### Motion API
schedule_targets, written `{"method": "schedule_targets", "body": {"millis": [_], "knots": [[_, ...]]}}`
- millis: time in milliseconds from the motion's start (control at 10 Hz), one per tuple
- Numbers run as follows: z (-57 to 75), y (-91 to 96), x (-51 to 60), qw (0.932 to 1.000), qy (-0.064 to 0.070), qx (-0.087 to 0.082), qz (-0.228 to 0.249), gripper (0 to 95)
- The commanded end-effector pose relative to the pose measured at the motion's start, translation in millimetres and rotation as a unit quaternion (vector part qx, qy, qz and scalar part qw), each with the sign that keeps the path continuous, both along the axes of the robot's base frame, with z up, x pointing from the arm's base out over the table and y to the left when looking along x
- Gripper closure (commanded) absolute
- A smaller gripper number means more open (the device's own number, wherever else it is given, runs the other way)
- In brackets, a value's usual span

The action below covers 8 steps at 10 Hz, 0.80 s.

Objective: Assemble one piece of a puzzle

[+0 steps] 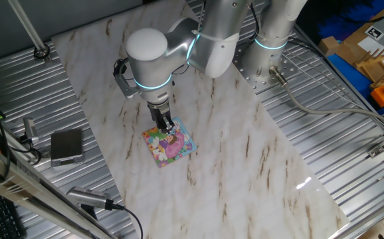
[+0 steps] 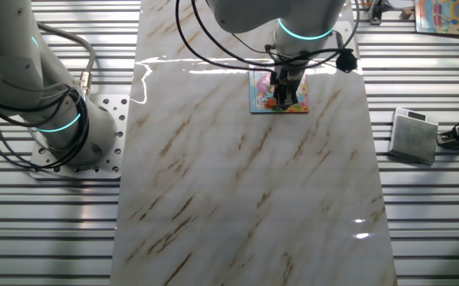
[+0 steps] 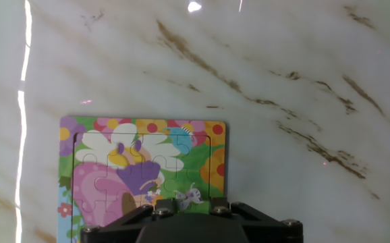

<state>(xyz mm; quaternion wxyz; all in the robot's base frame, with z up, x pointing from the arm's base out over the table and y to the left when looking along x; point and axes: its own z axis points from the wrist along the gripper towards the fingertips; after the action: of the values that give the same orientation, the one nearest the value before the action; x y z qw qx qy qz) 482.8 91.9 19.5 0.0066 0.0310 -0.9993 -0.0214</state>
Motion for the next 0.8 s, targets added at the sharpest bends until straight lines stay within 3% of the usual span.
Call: {"method": "schedule_targets", "body": {"millis": [100,800], "knots": [[-1.1,0.4,0.9,1.0,0.0,-0.001,0.0,95.0],[-3.3,1.5,-0.6,1.0,0.0,-0.002,-0.003,95.0]]}}
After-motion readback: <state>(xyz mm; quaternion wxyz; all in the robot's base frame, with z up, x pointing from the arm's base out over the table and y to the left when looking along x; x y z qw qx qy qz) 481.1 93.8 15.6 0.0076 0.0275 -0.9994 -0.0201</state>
